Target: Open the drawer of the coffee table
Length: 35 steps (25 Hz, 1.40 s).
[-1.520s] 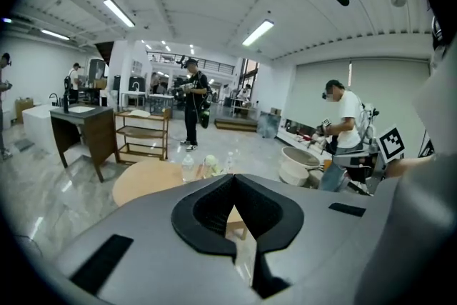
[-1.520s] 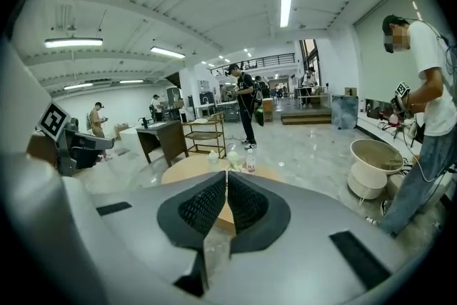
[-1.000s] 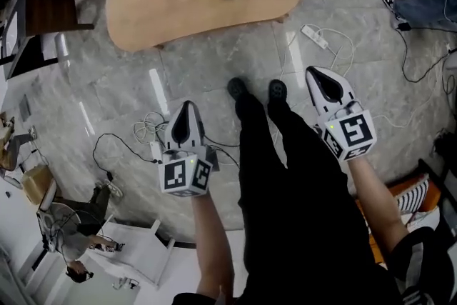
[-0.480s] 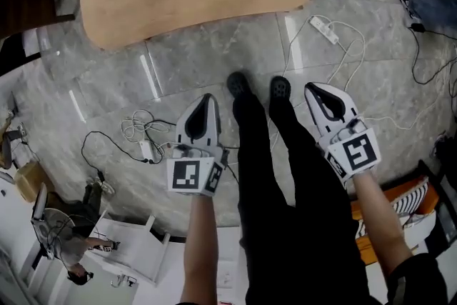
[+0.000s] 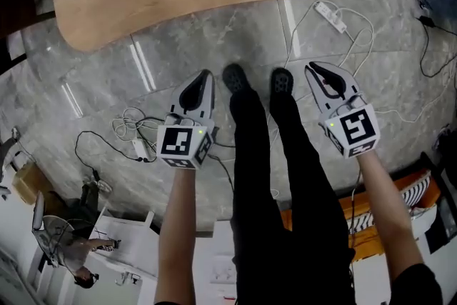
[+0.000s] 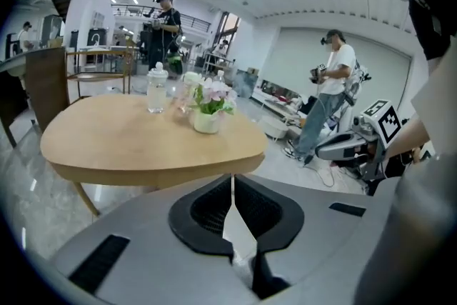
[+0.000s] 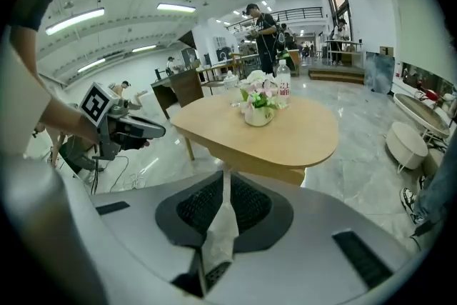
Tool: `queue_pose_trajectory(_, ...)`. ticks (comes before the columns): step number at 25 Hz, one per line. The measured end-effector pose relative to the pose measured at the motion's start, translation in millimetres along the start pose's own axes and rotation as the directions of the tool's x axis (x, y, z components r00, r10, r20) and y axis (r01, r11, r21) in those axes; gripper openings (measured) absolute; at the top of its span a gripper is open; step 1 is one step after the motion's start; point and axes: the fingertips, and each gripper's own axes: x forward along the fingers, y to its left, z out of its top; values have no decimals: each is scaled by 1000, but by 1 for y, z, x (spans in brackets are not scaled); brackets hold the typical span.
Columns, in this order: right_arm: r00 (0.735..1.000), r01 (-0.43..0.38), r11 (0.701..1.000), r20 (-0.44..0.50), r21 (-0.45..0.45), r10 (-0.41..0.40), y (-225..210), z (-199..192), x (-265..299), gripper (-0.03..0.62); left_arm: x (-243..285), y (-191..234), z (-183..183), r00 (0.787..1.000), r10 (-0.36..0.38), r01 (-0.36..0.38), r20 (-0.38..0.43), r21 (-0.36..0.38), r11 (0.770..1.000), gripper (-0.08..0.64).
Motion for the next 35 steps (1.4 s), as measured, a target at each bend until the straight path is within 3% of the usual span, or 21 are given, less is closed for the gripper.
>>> queue_pose_trajectory(4,997,41,999,-64,-27,-43,-22,-31,30,24,32,26,-23,999,4,-4,-43,16,1000,18)
queue_pose_trajectory(6,994,71,997,-80,-31,-74,-36,-41,41,72,45,41,-33,998,17,-17,-56,16,1000,85)
queue_pose_trajectory(8,990,99,995,-99,-29,-101,-49,-50,50,95,56,55,-41,997,34,-33,-65,13,999,107)
queue_pose_trajectory(17,969,203,979,-148,12,-199,-98,-76,92,134,106,114,-65,995,71,-73,-74,-22,997,233)
queue_pose_trajectory(23,949,271,962,-169,11,-266,-128,-79,123,208,142,147,-79,983,139,-145,-116,-40,989,321)
queue_pose_trajectory(29,934,294,953,-193,-71,-302,-157,-81,141,238,161,164,-73,978,180,-180,-108,6,984,377)
queue_pose_trajectory(35,921,310,941,-202,-135,-332,-180,-80,160,241,178,171,-63,976,209,-210,-66,-7,978,392)
